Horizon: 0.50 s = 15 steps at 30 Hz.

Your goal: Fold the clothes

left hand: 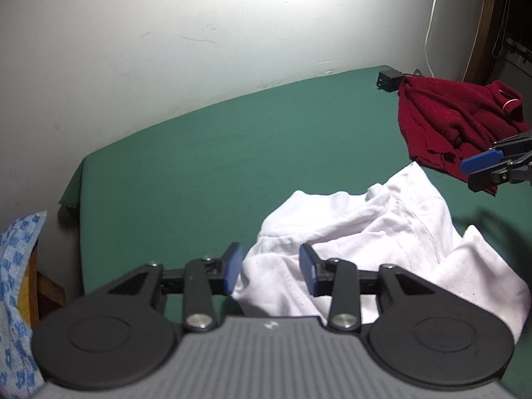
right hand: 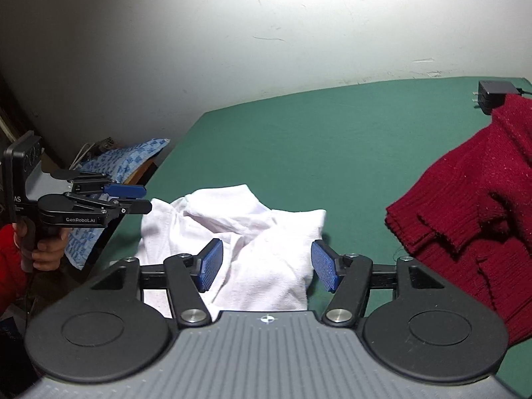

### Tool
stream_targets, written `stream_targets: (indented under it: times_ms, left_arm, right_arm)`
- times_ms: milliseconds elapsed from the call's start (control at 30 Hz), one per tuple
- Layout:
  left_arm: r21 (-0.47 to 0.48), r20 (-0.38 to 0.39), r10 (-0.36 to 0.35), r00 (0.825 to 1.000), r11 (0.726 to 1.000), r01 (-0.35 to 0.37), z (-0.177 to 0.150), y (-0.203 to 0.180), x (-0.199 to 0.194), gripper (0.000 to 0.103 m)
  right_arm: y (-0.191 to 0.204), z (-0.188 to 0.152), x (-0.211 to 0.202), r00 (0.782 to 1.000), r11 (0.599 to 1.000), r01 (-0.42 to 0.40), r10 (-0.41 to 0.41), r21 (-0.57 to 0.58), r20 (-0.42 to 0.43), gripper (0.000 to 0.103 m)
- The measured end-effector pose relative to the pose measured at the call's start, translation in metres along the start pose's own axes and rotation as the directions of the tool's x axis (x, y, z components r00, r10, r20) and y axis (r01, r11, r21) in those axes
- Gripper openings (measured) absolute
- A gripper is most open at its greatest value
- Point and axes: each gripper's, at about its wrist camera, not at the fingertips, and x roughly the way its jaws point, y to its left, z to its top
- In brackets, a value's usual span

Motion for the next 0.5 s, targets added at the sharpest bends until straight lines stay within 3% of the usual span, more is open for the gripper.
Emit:
stream_targets:
  times_ms: [100, 267, 433, 467, 500]
  left_arm:
    - [0.029, -0.049, -0.003, 0.999, 1.0, 0.005, 0.005, 0.001, 0.025, 0.065]
    - [0.056, -0.128, -0.077, 0.989, 0.995, 0.085, 0.001, 0.0, 0.057, 0.053]
    - [0.036, -0.13, -0.149, 0.98, 0.987, 0.155, 0.0, 0.005, 0.067, 0.052]
    - [0.02, -0.131, -0.167, 0.977, 0.985, 0.171, 0.0, 0.008, 0.069, 0.05]
    - [0.014, -0.126, -0.179, 0.976, 0.983, 0.182, 0.0, 0.009, 0.069, 0.045]
  right_arm:
    - [-0.015, 0.004, 0.019, 0.999, 0.999, -0.002, 0.003, 0.037, -0.046, 0.062]
    - [-0.029, 0.01, 0.054, 0.992, 0.995, -0.063, 0.071, 0.076, -0.102, 0.061]
    - [-0.022, 0.018, 0.08, 0.979, 0.992, -0.129, 0.13, 0.018, -0.154, 0.059]
    - [-0.022, 0.02, 0.083, 0.979, 0.991, -0.134, 0.133, 0.004, -0.154, 0.057]
    - [-0.022, 0.022, 0.086, 0.978, 0.99, -0.14, 0.137, -0.003, -0.159, 0.045]
